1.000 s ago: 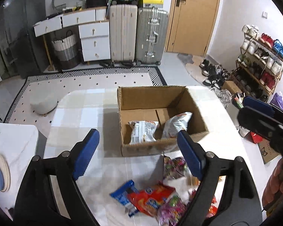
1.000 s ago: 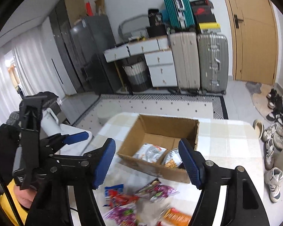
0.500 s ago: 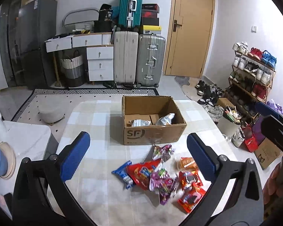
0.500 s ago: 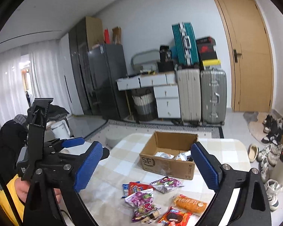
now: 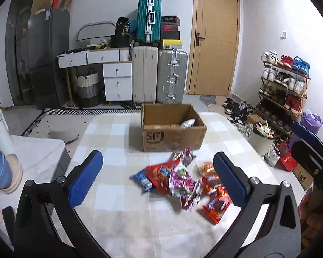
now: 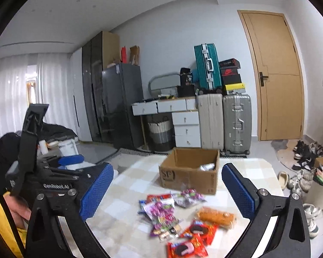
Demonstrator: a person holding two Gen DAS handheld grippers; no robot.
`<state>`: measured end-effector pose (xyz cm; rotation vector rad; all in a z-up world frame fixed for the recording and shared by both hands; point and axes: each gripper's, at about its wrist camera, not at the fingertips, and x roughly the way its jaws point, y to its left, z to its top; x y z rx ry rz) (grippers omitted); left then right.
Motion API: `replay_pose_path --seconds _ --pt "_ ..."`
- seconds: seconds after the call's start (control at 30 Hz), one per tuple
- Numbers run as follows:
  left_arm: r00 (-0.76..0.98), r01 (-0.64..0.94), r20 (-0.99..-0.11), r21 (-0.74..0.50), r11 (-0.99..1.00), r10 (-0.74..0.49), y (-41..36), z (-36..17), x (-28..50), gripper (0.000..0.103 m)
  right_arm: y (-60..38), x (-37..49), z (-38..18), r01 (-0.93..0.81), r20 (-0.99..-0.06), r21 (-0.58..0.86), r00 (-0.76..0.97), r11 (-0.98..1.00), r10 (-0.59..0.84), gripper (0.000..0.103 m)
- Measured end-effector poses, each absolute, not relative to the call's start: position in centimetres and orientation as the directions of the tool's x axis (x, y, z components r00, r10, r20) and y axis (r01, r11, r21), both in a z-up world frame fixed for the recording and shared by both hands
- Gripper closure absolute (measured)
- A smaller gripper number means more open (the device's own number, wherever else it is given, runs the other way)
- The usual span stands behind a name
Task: Organize snacks
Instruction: 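Grasp the purple candy bag with the left gripper while the right gripper grasps a red cake pack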
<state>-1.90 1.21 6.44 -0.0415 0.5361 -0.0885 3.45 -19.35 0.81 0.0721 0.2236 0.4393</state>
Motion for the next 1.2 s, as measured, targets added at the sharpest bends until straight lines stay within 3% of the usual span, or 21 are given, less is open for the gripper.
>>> replay_pose_path --seconds 0.17,0.47,0.9,0.97,1.03,1.07,1.13,1.2 --pt "0.827 0.071 -0.554 -0.065 0.995 -0.095 1.1 2.9 -0.8 0.001 -19.9 4.1 -1.9 -0.397 -0.239 0.150 0.874 0.905 0.423 0.001" --pt "0.716 0.079 -0.685 -0.110 0.991 -0.133 0.3 -5.2 4.3 0.001 -20.9 7.2 -7.9 -0.364 -0.390 0.250 0.811 0.897 0.437 0.001" --pt "0.617 0.062 -0.768 -0.172 0.983 -0.173 -3.0 -11.4 12.1 0.001 -21.8 9.6 -11.5 -0.365 -0.429 0.326 0.765 0.872 0.480 0.001" --pt "0.612 0.049 -0.772 -0.183 0.982 -0.175 -3.2 -11.8 12.9 0.010 -22.0 9.6 -11.6 -0.365 -0.429 0.328 0.764 0.871 0.481 0.001" --pt "0.599 0.046 -0.777 -0.208 0.977 -0.193 -3.2 -12.2 13.2 0.036 -22.3 9.8 -12.0 -0.363 -0.430 0.340 0.761 0.868 0.486 0.001" --pt "0.589 0.049 -0.782 -0.220 0.974 -0.206 -3.2 -12.5 13.4 0.040 -22.4 9.9 -12.1 -0.360 -0.431 0.346 0.759 0.866 0.488 0.001" --pt "0.568 0.052 -0.788 -0.253 0.966 -0.237 -3.1 -13.4 13.9 0.059 -22.6 10.2 -12.5 -0.356 -0.435 0.363 0.752 0.861 0.495 0.001" --pt "0.563 0.057 -0.779 -0.295 0.954 -0.275 -2.7 -13.8 14.0 0.070 -22.8 10.4 -12.7 -0.354 -0.436 0.371 0.749 0.858 0.498 0.001"
